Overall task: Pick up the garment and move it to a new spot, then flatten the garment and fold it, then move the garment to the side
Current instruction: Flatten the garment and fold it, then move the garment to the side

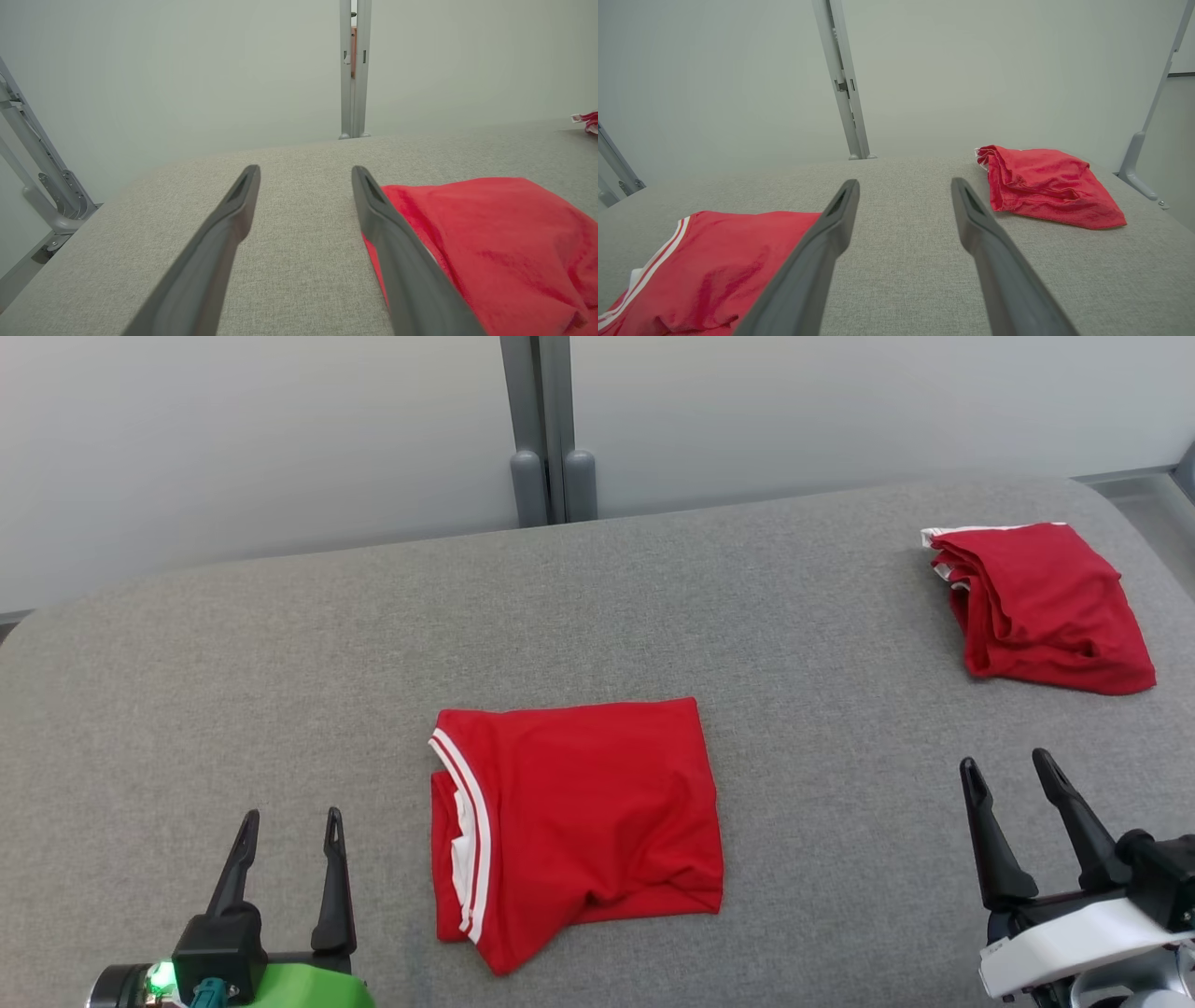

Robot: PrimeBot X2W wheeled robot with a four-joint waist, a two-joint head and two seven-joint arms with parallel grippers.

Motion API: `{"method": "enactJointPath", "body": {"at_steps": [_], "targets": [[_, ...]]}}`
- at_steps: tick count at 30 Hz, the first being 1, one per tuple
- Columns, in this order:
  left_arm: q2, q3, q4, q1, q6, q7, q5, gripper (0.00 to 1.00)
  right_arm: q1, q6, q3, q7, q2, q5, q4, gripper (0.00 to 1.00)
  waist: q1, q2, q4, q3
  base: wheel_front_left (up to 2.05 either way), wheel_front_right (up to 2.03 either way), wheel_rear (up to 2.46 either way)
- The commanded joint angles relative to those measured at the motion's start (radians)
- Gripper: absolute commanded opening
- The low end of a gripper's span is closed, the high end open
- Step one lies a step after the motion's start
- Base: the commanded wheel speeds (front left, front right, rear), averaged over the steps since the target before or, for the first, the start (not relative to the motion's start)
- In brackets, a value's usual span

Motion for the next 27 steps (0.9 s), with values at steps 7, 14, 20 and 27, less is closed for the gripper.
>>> {"method": "enactJointPath", "body": {"at_steps": [7,14,20,27], "targets": [[0.012,0.006,0.013,0.027,0.005,-0.004,-0.016,1.0,0.05,0.0,-0.004,0.034,0.015,-0.021,-0.035,1.0,0.0,0.0,0.013,-0.027,0.0,0.0,0.0],[0.014,0.01,0.023,0.016,0.011,-0.01,-0.024,1.0,0.052,0.0,-0.007,0.047,0.021,-0.029,-0.049,1.0,0.0,0.0,0.013,-0.026,0.0,0.0,0.0],[0.013,0.009,0.024,0.01,0.015,-0.011,-0.028,1.0,0.056,0.0,-0.009,0.052,0.02,-0.029,-0.051,1.0,0.0,0.0,0.014,-0.027,0.0,0.0,0.0],[0.011,-0.001,0.002,-0.026,0.018,-0.015,-0.016,1.0,0.04,0.0,-0.013,0.062,0.008,-0.014,-0.039,1.0,0.0,0.0,0.031,0.005,0.0,0.0,0.0]]}}
